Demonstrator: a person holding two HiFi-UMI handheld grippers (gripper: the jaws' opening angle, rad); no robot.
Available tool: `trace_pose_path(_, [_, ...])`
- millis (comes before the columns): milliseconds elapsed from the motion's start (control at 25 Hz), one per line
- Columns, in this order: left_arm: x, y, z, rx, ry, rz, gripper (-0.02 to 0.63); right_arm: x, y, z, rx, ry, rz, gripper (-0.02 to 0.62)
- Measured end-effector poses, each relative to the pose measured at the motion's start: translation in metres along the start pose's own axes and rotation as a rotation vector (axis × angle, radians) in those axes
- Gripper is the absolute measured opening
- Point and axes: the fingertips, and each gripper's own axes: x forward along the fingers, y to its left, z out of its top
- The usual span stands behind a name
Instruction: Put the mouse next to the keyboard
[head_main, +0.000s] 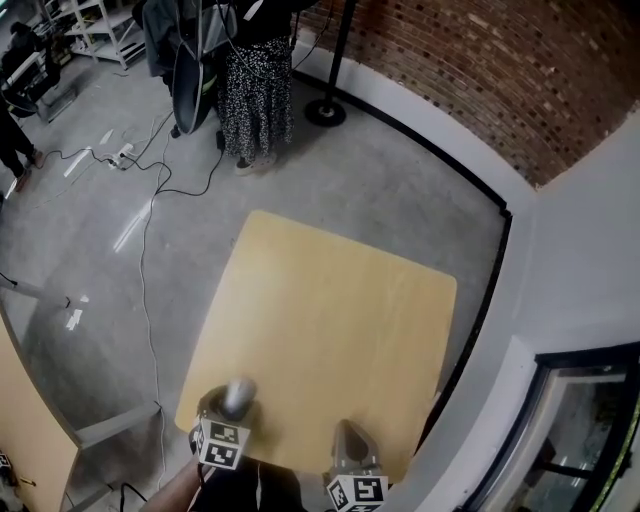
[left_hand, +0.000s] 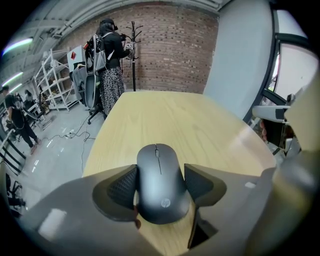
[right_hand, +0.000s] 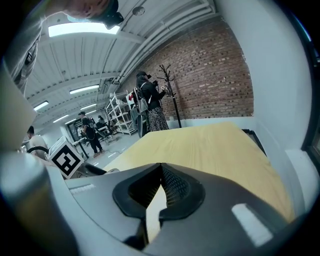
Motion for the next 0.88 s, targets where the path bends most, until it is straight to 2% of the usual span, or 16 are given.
trace_pose_path(440, [-0.006, -0.020, 0.019, 0.051, -0.065, -0.045, 0.298, -0.022, -0.007, 0.002, 0.014, -0.034, -0.049, 0.014])
trace_pose_path(880, [-0.016, -0.062, 0.044, 0.151, -0.116, -0.126, 0.298, -0.060, -0.021, 0.002, 0.044, -0.086, -0.148, 0.015])
